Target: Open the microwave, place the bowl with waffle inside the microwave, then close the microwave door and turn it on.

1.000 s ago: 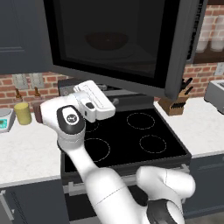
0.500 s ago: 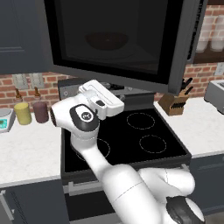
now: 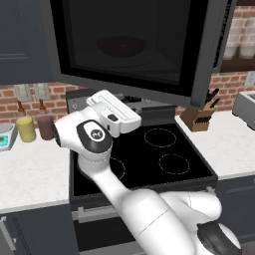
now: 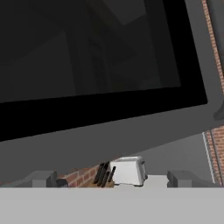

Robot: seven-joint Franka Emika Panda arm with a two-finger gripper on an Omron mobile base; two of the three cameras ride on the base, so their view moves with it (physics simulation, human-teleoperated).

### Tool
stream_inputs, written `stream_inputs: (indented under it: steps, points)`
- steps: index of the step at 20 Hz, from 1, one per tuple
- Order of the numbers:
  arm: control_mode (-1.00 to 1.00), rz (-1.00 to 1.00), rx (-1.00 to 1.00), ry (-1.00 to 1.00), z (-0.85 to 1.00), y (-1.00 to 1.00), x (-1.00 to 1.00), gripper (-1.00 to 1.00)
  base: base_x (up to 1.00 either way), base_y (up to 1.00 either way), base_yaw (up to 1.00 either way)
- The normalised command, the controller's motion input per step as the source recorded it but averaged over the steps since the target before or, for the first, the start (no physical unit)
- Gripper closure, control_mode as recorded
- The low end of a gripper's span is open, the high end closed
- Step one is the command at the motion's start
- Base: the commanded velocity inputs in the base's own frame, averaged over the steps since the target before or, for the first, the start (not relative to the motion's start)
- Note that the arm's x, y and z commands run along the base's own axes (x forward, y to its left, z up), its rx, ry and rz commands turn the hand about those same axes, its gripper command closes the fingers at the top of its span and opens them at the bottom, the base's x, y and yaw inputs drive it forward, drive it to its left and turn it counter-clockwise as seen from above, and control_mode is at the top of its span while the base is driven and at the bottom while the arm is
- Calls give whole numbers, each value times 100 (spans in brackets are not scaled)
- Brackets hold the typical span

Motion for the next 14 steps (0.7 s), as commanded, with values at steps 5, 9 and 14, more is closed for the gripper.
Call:
stream_inputs:
  steps: [5,9,14]
  points:
    - [-100,0,0,0,36,17,-10,-100,0,0,0]
    - [-100,0,0,0,33,1,-4,-100,0,0,0]
    - [-100,4,0,2,27,-9,37,-100,0,0,0]
